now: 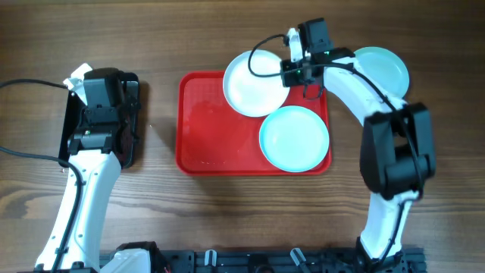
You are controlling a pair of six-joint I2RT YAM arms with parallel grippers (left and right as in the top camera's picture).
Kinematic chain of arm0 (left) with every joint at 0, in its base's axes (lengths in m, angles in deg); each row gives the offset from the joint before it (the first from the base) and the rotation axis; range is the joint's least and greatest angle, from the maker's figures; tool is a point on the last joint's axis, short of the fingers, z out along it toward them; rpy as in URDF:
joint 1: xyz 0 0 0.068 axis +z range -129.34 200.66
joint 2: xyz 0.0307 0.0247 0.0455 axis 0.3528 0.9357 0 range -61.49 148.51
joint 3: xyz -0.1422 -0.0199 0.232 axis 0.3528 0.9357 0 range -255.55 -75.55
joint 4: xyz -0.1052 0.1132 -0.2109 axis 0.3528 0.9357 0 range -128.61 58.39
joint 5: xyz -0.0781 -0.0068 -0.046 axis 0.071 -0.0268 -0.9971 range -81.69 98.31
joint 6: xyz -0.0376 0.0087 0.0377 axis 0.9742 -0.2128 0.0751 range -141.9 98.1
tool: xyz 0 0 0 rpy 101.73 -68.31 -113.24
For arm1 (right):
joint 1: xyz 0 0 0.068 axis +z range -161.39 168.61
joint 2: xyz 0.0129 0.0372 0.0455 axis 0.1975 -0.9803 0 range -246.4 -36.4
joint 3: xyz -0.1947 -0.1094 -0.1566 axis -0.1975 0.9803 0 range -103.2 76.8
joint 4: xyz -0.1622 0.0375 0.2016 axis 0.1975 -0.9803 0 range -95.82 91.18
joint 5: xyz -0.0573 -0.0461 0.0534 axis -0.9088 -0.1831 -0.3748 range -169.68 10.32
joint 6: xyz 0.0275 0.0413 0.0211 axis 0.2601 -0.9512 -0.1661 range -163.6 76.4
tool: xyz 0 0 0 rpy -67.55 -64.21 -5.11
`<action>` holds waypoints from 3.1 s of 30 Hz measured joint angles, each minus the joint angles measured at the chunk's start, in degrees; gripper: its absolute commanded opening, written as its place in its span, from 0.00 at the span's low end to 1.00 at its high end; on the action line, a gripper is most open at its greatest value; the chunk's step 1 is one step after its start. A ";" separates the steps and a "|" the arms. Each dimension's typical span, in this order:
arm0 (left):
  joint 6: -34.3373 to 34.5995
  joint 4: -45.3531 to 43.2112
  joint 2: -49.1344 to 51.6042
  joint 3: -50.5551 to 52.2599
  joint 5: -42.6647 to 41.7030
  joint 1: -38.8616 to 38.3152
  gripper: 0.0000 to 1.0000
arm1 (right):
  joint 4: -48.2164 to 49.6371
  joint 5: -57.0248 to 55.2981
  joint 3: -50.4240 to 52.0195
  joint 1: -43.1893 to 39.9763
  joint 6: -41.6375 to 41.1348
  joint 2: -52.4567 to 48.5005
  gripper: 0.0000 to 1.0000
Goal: Clean dirty plates on tray and stack at the side
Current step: 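Carry the white plate right and stack it on the blue plate, then grasp the remaining light-blue plate rim with the right gripper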
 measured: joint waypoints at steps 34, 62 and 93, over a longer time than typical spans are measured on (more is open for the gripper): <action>0.00 -0.04 0.02 0.00 -0.15 0.00 0.04 | -3.19 -8.28 0.09 -20.24 12.70 20.11 0.04; 0.00 -0.50 0.02 0.00 -0.15 0.00 0.04 | -25.07 -0.50 1.09 -5.51 16.46 1.70 0.59; 0.00 -2.67 0.02 0.00 -0.83 0.00 0.04 | -33.31 1.29 13.53 1.22 -16.85 3.69 0.10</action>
